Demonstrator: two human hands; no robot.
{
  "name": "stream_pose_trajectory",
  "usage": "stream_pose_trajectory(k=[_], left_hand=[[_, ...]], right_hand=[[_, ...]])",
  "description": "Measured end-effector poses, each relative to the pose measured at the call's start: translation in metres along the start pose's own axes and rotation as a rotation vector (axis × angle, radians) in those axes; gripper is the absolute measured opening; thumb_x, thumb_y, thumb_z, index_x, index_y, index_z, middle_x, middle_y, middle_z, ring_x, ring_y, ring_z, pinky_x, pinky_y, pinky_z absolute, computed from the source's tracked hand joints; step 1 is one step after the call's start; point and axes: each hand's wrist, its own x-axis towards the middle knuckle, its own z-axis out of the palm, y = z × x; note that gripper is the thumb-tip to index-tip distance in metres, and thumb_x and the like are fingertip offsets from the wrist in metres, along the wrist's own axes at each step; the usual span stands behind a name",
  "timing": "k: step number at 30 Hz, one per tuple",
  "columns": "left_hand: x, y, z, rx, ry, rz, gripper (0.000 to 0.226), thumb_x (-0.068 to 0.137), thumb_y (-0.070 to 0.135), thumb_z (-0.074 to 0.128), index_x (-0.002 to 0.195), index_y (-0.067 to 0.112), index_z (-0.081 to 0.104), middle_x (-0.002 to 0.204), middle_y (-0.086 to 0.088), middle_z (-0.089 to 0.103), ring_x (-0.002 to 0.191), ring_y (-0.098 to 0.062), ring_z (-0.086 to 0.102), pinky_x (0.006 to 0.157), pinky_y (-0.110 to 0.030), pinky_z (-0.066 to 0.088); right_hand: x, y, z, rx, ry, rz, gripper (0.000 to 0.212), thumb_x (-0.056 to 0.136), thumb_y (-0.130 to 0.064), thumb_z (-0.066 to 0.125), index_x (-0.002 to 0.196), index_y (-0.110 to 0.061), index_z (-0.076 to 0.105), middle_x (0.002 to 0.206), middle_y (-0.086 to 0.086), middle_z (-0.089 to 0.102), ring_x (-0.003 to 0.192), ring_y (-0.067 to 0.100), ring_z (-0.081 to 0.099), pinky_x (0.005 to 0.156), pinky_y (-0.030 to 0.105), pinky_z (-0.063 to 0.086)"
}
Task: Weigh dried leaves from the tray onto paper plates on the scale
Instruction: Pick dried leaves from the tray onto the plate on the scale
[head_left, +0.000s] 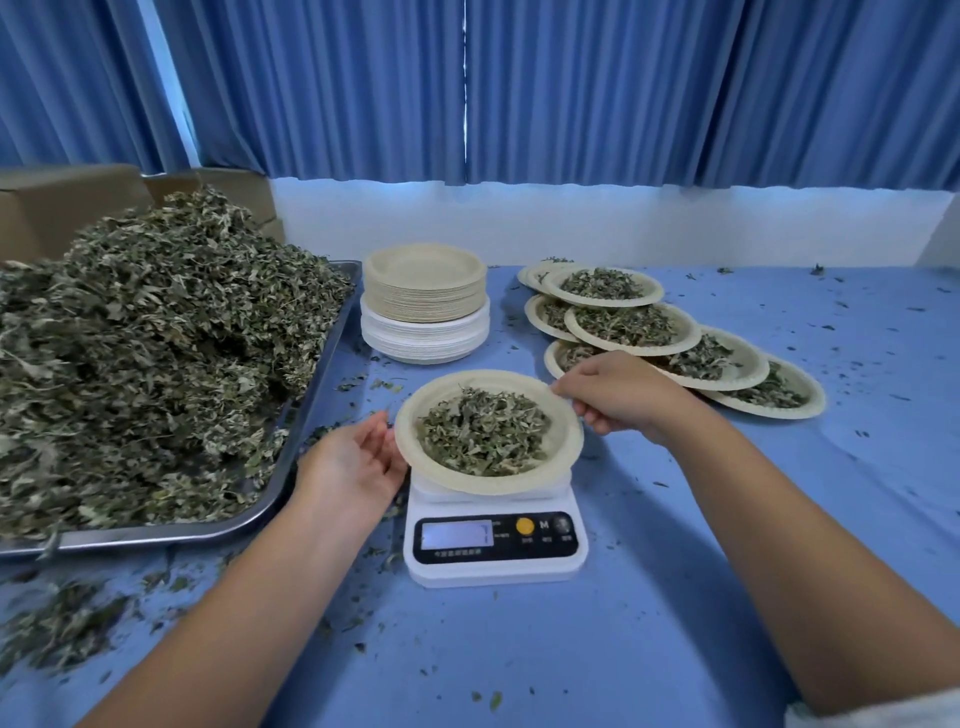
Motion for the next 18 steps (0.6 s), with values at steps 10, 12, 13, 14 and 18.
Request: stream_pose_trajectory(k=[10, 12, 13, 14, 18], left_hand=[[-0.004, -0.011, -0.002, 0.71, -0.038, 0.292, 0.028, 0.096, 0.025, 0.048, 0.071, 0.014, 0.052, 0.039, 0.009, 0.043, 0.03, -0.007, 0.029, 0.034, -0.015, 0.02], [-0.005, -0.01, -0.003, 0.791, -0.036, 0.327, 0.022, 0.094, 0.026, 0.051, 0.075, 0.017, 0.056, 0.039, 0.012, 0.046, 0.03, -0.005, 0.036, 0.034, -0.015, 0.026], [-0.005, -0.01, -0.003, 0.83, -0.028, 0.341, 0.021, 0.093, 0.028, 0.051, 0.076, 0.018, 0.058, 0.04, 0.014, 0.047, 0.033, -0.005, 0.038, 0.036, -0.017, 0.028], [-0.004, -0.01, -0.003, 0.872, -0.022, 0.356, 0.022, 0.093, 0.03, 0.052, 0.076, 0.017, 0.058, 0.041, 0.014, 0.046, 0.038, -0.007, 0.039, 0.04, -0.02, 0.03], [-0.002, -0.011, 0.0, 0.997, -0.026, 0.434, 0.024, 0.091, 0.036, 0.053, 0.078, 0.016, 0.05, 0.054, 0.005, 0.043, 0.052, -0.015, 0.041, 0.057, -0.03, 0.032]], right_hand=[[-0.002, -0.001, 0.001, 0.027, -0.092, 0.007, 0.01, 0.091, -0.015, 0.058, 0.085, -0.008, 0.061, 0.058, 0.004, 0.047, 0.04, 0.01, 0.042, 0.04, 0.017, 0.041], [0.0, 0.0, 0.001, 0.037, -0.086, 0.005, 0.015, 0.09, -0.016, 0.058, 0.076, -0.01, 0.06, 0.054, 0.001, 0.047, 0.038, 0.009, 0.041, 0.038, 0.016, 0.038], [0.001, 0.001, 0.001, 0.047, -0.078, 0.006, 0.019, 0.09, -0.016, 0.058, 0.071, -0.012, 0.058, 0.052, 0.0, 0.047, 0.038, 0.009, 0.041, 0.039, 0.017, 0.038], [0.002, 0.002, 0.0, 0.06, -0.066, 0.008, 0.022, 0.089, -0.016, 0.058, 0.067, -0.014, 0.055, 0.05, -0.002, 0.046, 0.038, 0.009, 0.04, 0.039, 0.017, 0.037], [0.004, 0.004, -0.003, 0.135, -0.018, 0.024, 0.01, 0.086, -0.016, 0.058, 0.076, -0.014, 0.056, 0.051, -0.001, 0.047, 0.038, 0.011, 0.039, 0.044, 0.019, 0.034]])
